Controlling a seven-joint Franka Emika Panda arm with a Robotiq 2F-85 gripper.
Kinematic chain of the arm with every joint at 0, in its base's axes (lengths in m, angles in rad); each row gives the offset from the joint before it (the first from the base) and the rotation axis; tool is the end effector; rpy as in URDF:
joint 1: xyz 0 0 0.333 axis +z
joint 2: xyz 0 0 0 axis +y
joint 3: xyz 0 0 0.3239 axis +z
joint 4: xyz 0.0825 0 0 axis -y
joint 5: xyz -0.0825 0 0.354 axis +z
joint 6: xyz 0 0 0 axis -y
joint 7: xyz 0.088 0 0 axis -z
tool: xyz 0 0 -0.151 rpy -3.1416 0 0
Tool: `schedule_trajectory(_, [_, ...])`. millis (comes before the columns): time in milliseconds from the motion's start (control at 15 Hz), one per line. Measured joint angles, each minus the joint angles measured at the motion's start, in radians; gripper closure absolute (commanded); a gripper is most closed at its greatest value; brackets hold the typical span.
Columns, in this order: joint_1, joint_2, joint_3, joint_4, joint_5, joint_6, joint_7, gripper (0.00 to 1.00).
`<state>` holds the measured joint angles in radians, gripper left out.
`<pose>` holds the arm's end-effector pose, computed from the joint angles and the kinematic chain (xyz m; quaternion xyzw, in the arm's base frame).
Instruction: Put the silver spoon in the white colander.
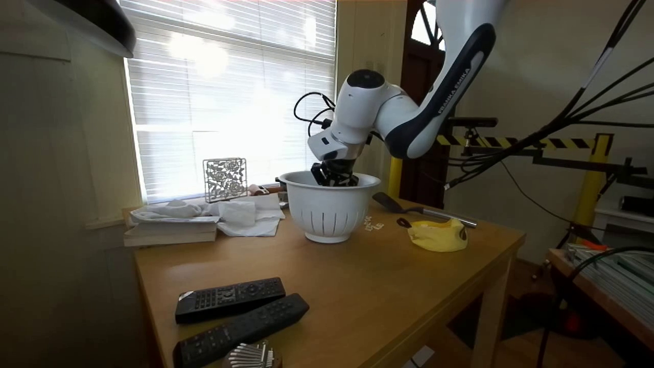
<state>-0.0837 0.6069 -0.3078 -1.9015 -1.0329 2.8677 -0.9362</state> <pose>0.6178 -0.2017 0.2022 0.6611 0.6785 -0.0741 0.3117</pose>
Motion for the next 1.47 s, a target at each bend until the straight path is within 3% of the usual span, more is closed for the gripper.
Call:
schedule_trajectory(467, [0.057, 0.04, -0.072, 0.01, -0.085, 0.051, 0.084, 0.96])
schedule_trajectory(533, [0.064, 0.043, -0.08, 0.01, -0.093, 0.058, 0.094, 0.64])
schedule_trajectory(600, [0.071, 0.046, -0.087, 0.01, -0.097, 0.063, 0.102, 0.63])
schedule_trajectory(1200, [0.118, 0.007, -0.121, 0.007, -0.1, 0.083, 0.122, 0.02])
schedule_trajectory(1333, [0.104, -0.028, -0.104, -0.001, -0.1, 0.07, 0.122, 0.0])
schedule_trajectory(1467, [0.049, -0.083, -0.036, -0.029, -0.047, 0.014, 0.1, 0.0])
